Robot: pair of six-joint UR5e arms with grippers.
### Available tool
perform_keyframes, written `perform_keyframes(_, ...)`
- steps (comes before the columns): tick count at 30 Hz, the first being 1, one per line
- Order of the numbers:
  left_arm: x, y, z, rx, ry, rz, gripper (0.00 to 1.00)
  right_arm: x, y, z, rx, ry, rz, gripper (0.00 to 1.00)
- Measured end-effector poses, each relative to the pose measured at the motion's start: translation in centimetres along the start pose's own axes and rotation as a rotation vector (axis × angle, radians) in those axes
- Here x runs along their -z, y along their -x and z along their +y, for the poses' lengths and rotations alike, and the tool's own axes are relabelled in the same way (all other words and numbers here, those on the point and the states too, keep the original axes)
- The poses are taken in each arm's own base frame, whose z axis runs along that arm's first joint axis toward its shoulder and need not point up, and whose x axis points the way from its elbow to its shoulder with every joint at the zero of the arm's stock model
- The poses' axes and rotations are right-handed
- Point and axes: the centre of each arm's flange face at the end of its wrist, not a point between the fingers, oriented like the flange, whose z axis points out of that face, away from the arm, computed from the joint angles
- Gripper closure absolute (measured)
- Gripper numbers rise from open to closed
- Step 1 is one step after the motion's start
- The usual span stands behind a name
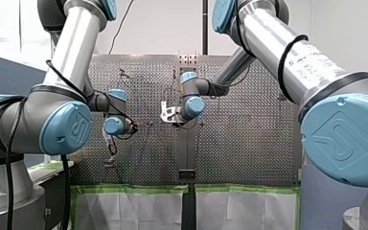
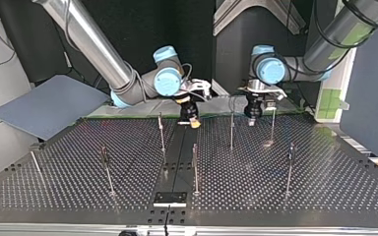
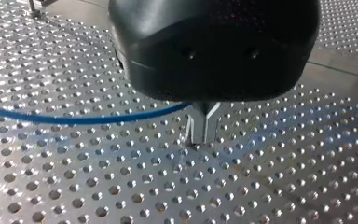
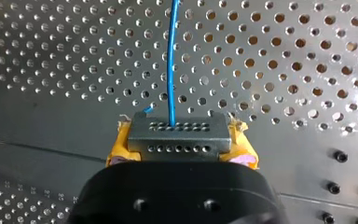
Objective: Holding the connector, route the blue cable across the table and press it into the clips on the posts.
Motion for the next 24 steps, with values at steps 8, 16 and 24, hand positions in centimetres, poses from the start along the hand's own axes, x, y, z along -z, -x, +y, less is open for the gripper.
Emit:
perform_keyframes(8,-0.3,0.1,-0.1,-0.015,-0.047,0.007,1.00,-0.2,-0.1,0.7,-0.003,0.006,0.002,1.00)
perform_keyframes(16,0.4,-0.4,-0.2,-0.049,-0.058,0.060,1.00,-0.5,-1.3,0.4,0.008,-0.011,0.023,1.00)
perform_keyframes(24,2.6,0.3,-0.4,-0.065,-0.033,0.101,1.00,0.1,-1.2,-1.2,0.035,-0.033,0.008,1.00)
